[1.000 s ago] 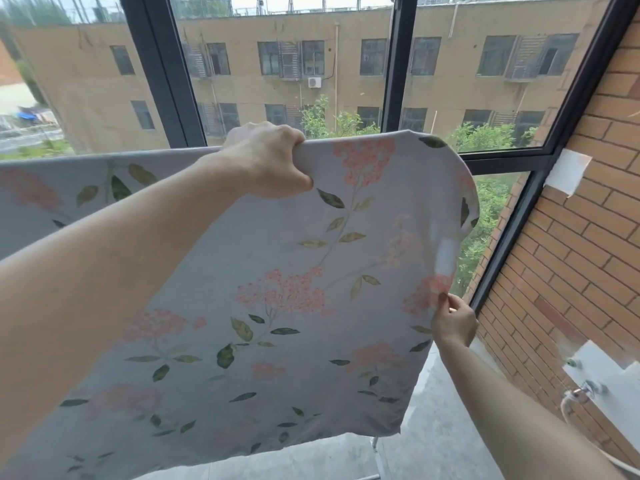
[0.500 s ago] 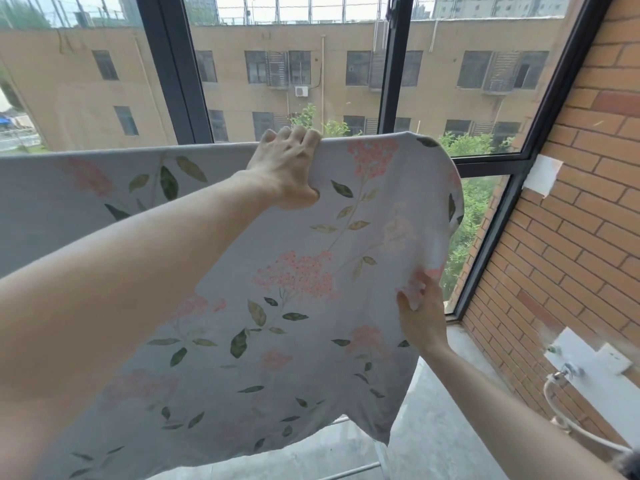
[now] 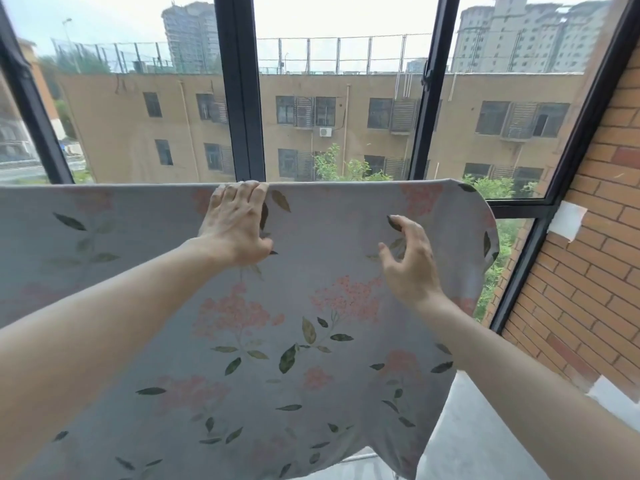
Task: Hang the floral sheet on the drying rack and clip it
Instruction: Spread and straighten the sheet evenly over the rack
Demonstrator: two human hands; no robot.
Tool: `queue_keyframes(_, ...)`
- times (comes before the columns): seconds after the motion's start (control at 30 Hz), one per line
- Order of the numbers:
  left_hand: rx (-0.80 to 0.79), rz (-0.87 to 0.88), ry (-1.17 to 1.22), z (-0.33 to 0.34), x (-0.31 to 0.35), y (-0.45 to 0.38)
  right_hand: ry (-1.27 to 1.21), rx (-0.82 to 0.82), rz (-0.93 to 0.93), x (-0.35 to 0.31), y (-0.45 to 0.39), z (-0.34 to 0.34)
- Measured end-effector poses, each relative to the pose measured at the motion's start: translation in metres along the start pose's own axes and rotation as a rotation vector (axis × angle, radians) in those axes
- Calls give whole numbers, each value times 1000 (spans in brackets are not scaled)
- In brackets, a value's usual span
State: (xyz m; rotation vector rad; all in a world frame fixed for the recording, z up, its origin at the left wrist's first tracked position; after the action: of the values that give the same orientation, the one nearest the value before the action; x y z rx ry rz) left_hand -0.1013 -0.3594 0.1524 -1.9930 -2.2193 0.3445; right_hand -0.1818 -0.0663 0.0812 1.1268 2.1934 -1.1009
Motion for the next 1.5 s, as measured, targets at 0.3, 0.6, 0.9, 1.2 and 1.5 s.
queue_keyframes(0.3,-79,-230,28,-13,-78,24,217,-211,-160,-97,-89,22)
queue_keyframes(0.6,-140,-425,-2,-9,-153,59,368,-360,-383,-162,-126,134)
queue_keyframes(0.9,-187,-587,15,-19,-254,132,416,-469,-510,-252,-123,232)
queue_keyframes(1.2,-102,-670,-26,-60,-394,253,430,-522,-524,-362,-99,337)
queue_keyframes(1.5,-94,-761,48,-62,-511,354,243,-576,-609,-440,-37,424)
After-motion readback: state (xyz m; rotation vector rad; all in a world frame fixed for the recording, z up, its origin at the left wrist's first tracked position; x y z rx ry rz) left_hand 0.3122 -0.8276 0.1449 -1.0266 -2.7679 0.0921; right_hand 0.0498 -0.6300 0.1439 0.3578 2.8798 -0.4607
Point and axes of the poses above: each hand's wrist, its own y-axis away from the middle knuckle, its own z-axis out of the palm, x = y × z, the point moved 3 cm from there along -y, towards the middle knuckle, and after that the axes turned 15 degrees about -x, right-handed, at the moved point
